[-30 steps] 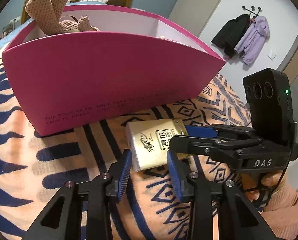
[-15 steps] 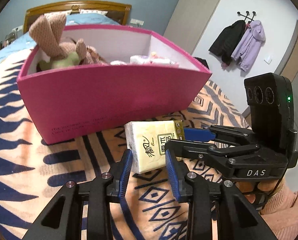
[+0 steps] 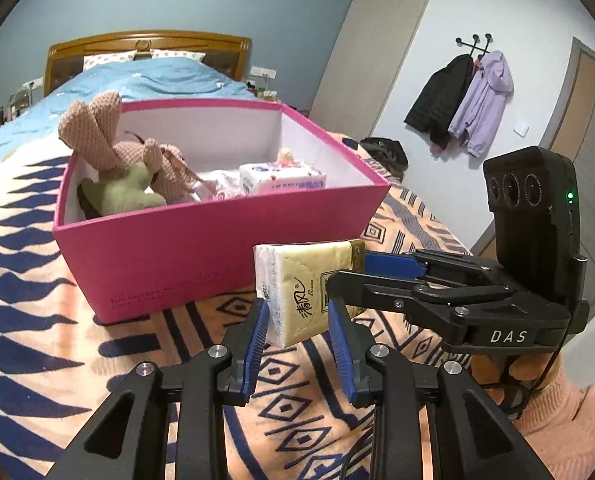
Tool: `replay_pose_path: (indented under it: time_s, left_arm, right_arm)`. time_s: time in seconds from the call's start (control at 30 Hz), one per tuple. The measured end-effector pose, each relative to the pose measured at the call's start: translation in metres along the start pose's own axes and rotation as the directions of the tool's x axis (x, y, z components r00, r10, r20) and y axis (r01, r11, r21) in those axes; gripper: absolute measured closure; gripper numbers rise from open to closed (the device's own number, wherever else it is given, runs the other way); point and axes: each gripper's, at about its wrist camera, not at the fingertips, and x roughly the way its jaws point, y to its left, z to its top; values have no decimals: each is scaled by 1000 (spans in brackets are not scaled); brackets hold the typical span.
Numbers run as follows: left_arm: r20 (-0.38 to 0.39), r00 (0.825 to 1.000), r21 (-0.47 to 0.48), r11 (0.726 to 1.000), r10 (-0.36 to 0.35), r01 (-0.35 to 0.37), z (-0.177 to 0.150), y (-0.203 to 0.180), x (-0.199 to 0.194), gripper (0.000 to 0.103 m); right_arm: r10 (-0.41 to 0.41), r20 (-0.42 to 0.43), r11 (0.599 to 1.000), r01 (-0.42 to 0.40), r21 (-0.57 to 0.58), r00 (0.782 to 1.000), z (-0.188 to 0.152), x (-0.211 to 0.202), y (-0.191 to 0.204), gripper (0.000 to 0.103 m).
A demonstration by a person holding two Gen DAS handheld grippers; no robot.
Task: Organize objects
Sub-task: 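Close the left gripper on the gold tissue pack and lift it, then carry the gold tissue pack over the pink box with the left gripper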
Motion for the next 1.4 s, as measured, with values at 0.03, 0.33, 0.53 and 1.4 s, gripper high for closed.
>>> replay_pose_path:
  time_s: [0.03,0.33,0.53,1.4]
  left_arm:
    - [7,1000,3,1000,3,-3,2,-1,-1,72]
    - [58,998,5,1000,15,-15,16,-2,-11,72]
    - [91,996,3,1000,24,-24,26,-1,-16,72]
    - [154,986,6,997,69,-71,53,7,-19,72]
  right_arm:
    - [1,3,1000,-1,-4,1000,1,0,1,55]
    - [5,38,999,-4,-32,999,15,-13,7,55]
    - [7,59,999,-4,-54,998,26,-16,12,55]
    - [23,102,998,-16,-63,994,62,-8,12,54]
